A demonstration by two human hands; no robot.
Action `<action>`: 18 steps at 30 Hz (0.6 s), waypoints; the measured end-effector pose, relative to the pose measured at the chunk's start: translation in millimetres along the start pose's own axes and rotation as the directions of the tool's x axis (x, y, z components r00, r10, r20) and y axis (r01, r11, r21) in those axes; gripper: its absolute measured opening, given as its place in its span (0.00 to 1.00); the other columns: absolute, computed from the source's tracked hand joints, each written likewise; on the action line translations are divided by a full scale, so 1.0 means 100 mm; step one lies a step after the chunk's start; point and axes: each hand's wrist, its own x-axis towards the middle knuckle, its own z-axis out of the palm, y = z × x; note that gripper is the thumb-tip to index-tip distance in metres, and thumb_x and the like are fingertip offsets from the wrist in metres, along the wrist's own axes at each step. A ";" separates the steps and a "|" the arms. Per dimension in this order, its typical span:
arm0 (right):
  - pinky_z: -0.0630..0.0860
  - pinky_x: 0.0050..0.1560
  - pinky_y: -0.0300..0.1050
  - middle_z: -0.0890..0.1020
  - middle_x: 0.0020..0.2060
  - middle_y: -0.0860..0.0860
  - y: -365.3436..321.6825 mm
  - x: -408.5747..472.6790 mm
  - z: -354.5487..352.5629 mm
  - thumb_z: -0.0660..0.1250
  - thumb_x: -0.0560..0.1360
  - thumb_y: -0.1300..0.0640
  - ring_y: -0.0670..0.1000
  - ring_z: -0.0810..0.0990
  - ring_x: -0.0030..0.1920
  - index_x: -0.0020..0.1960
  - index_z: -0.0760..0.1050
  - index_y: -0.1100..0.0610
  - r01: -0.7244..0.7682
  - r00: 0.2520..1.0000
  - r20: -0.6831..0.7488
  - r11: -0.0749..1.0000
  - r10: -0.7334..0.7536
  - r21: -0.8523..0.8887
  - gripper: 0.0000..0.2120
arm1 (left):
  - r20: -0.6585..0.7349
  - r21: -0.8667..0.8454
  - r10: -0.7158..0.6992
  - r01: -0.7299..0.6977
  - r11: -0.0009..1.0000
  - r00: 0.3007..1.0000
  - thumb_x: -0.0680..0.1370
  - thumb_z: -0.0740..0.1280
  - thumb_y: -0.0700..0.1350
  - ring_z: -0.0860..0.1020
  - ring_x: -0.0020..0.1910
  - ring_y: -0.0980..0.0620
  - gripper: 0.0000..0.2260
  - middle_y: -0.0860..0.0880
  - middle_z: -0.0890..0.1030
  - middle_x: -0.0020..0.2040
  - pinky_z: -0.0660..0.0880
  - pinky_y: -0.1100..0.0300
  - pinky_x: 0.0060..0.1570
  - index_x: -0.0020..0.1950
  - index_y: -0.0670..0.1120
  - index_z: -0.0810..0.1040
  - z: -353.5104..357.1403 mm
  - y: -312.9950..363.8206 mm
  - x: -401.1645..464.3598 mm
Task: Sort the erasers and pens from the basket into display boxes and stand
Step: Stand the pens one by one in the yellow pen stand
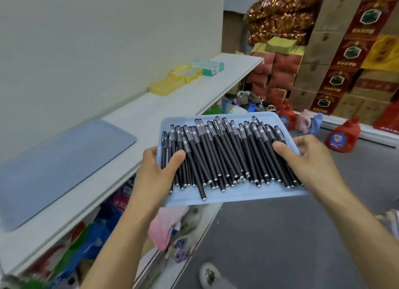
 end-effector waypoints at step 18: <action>0.77 0.47 0.53 0.81 0.43 0.52 -1.38 1.95 2.18 0.66 0.71 0.36 0.54 0.80 0.44 0.54 0.70 0.54 0.297 0.794 0.486 0.930 -0.366 0.214 0.23 | -0.595 0.022 -0.202 0.266 0.964 0.778 0.76 0.63 0.62 0.78 0.52 0.52 0.21 0.54 0.79 0.54 0.72 0.53 0.51 0.64 0.52 0.71 -0.88 -0.16 1.43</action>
